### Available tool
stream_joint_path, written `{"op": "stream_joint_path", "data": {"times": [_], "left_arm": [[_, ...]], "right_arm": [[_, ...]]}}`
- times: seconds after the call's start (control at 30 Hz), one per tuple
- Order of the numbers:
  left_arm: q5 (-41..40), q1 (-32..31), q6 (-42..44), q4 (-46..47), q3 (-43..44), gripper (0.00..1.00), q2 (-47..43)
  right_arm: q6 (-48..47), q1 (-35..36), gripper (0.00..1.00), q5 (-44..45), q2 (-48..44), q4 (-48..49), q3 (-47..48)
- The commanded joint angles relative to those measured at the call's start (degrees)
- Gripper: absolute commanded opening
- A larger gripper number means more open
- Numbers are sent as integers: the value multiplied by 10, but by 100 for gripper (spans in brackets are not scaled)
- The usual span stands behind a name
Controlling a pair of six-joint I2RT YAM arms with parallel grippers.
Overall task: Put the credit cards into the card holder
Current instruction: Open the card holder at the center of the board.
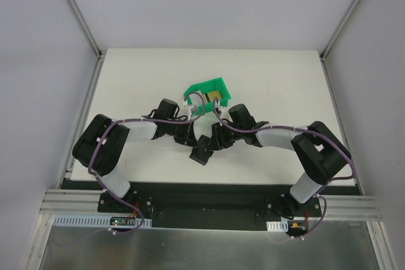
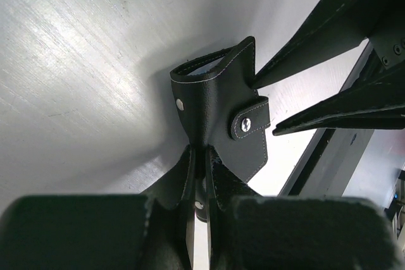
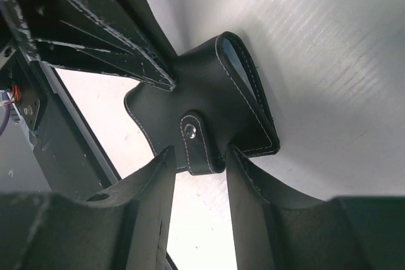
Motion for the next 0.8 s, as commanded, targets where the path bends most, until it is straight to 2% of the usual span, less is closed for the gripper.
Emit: {"op": "stream_joint_path", "data": {"times": [0.0,0.13,0.33,0.53,0.77], "left_arm": [[13,-4,28,-18,11,0,6],[14,-4,33,-18,15,0,9],[-1,-4,22,-17,23,0,14],[-49,-3,-17,-4,21,0,11],[-90,-4,-91,55,-13,0,4]], "right_arm": [[-20,0,40,-30,24,-19,23],[-22,1,40,-56,45,-23,28],[-45,16,33,-134,63,-44,51],[-65,32,27,-122,76,-99,73],[-30,64,17,-71,86,-77,70]]}}
